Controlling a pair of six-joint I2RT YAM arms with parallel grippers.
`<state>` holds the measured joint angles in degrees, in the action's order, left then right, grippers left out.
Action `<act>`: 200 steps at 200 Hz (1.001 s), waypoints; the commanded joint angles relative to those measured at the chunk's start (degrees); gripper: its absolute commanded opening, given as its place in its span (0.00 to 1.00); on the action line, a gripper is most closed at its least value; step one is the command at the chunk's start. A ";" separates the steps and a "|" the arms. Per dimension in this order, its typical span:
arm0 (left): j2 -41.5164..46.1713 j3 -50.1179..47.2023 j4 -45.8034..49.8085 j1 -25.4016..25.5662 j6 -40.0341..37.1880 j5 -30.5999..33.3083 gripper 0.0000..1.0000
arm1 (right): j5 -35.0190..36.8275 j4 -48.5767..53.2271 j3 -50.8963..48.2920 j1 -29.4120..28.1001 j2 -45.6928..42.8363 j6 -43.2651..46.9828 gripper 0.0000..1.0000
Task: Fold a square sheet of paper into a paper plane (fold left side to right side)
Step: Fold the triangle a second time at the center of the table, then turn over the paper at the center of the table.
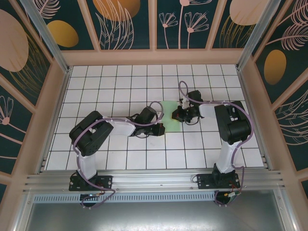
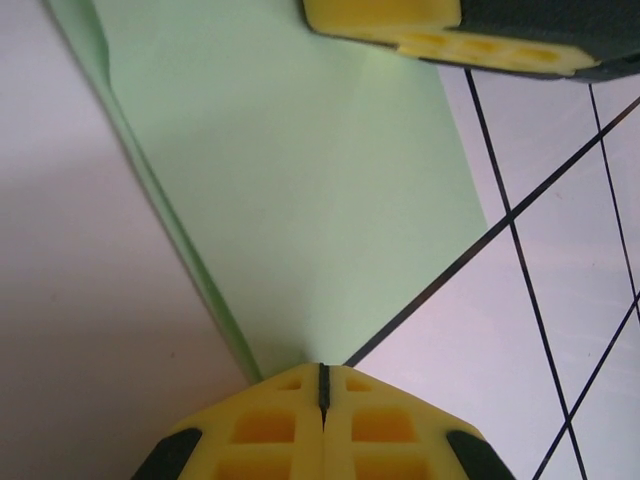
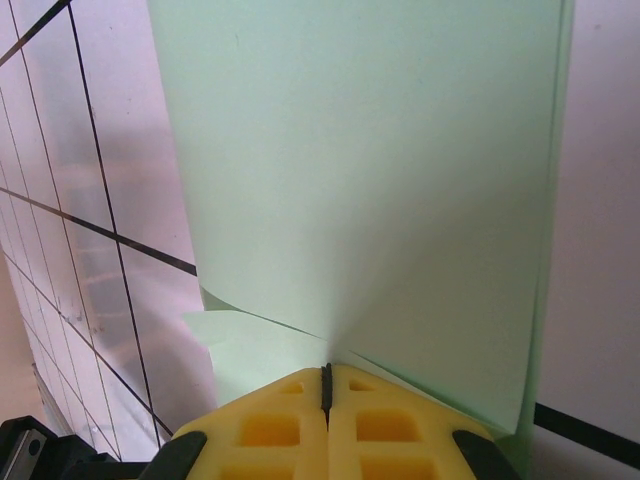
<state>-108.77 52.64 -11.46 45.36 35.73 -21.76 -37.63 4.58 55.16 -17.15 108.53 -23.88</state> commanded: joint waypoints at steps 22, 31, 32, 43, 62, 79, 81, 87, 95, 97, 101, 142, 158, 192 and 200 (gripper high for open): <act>4.76 -3.69 4.15 -2.30 1.45 -1.01 0.00 | 0.96 0.91 -0.78 0.08 1.23 0.96 0.00; 6.33 -4.22 2.97 -3.29 1.73 -1.95 0.00 | -0.03 -0.30 -0.71 0.12 0.52 0.60 0.00; 6.49 -4.26 2.82 -3.41 1.77 -2.00 0.00 | -0.23 -0.46 -0.69 0.15 0.44 0.55 0.00; 8.32 -4.67 1.55 -4.47 1.93 -2.68 0.00 | -1.40 -2.08 -0.59 0.32 -0.78 0.16 0.00; 10.21 -4.77 -0.17 -6.22 2.07 -3.24 0.07 | -1.22 -4.16 -0.63 0.65 -3.64 -0.20 0.03; 10.24 -4.80 -3.18 -7.71 2.81 -3.89 0.15 | 0.19 -4.98 -1.17 1.18 -6.76 -0.03 0.15; 10.25 -4.80 -3.56 -7.94 3.02 -3.99 0.17 | 0.30 -5.10 -1.32 1.18 -7.09 -0.03 0.16; 9.86 -4.51 -4.65 -8.36 3.35 -4.33 0.20 | 0.72 -5.43 -1.73 1.47 -8.26 0.05 0.20; 8.93 -3.86 -5.82 -8.57 3.64 -4.85 0.23 | 1.37 -5.77 -2.61 1.86 -9.68 0.15 0.24; 8.64 -3.73 -6.02 -8.66 3.69 -5.00 0.24 | 1.56 -5.82 -2.84 1.96 -10.10 0.21 0.25; 7.96 -3.08 -6.33 -8.72 3.66 -5.00 0.26 | 1.98 -5.89 -3.33 2.10 -10.88 0.32 0.28; 0.00 4.67 -8.81 -8.71 2.73 -8.06 0.41 | 3.79 -7.37 -9.37 4.78 -17.61 1.37 0.50; -2.73 7.23 -9.48 -8.71 2.64 -9.84 0.42 | 3.17 -7.76 -10.95 5.27 -19.15 1.76 0.56; -7.16 11.17 -8.28 -8.71 2.16 -11.61 0.43 | 3.49 -7.21 -12.77 5.40 -21.38 2.34 0.59; -8.02 11.71 -8.24 -8.71 2.27 -12.20 0.43 | 3.39 -7.23 -12.96 5.59 -21.68 2.35 0.58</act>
<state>-114.24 61.95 -18.33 36.75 38.85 -30.92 -34.48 -1.67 43.38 -11.99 89.23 -22.81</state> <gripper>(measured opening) 0.426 0.583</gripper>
